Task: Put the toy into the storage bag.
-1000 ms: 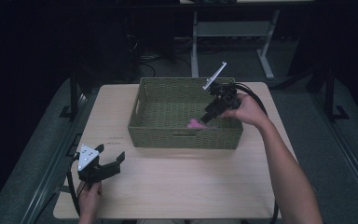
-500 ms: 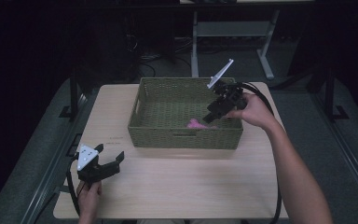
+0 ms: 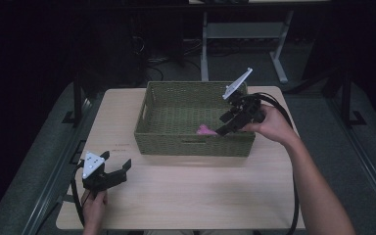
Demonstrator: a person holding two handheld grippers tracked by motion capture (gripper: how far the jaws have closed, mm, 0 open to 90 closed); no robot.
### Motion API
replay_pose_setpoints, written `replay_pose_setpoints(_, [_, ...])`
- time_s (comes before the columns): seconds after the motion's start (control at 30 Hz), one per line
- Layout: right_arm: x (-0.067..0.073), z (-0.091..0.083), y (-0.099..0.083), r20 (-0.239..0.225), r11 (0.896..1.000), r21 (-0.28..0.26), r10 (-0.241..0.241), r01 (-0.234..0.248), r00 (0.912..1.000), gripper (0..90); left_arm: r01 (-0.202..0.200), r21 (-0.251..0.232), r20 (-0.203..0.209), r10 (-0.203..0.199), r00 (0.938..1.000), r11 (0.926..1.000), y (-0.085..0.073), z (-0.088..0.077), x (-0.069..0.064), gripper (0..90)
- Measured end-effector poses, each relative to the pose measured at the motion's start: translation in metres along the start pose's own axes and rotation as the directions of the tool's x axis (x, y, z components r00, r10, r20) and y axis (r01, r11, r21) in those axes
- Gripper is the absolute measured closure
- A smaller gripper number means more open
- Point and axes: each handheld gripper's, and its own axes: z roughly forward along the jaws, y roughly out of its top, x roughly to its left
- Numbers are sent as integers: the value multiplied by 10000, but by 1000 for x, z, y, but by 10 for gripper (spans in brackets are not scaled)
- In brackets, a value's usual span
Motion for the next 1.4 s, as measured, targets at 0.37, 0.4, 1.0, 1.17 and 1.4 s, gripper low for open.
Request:
replay_pose_setpoints(0.37, [16,-7,-21,18,9991,-414,-79,79,10000,346,-17,9,-52,17,10000,10000,0,-1,1,136])
replay_pose_setpoints(0.4, [18,-7,-23,51,9990,-427,-94,96,9999,345,-8,4,-55,8,10000,10000,0,-1,1,137])
replay_pose_setpoints(1.0, [29,2,-57,-78,9989,-476,45,-49,10000,339,1,14,-128,-1,9999,10000,-1,-1,1,137])
replay_pose_setpoints(1.17, [30,5,-66,-150,9988,-471,145,-152,9998,338,9,17,-136,-8,9999,10000,-1,-1,1,137])
replay_pose_setpoints(1.4, [32,10,-78,-175,9982,-509,297,-305,9994,333,0,19,-145,0,9999,10000,-1,-1,1,136])
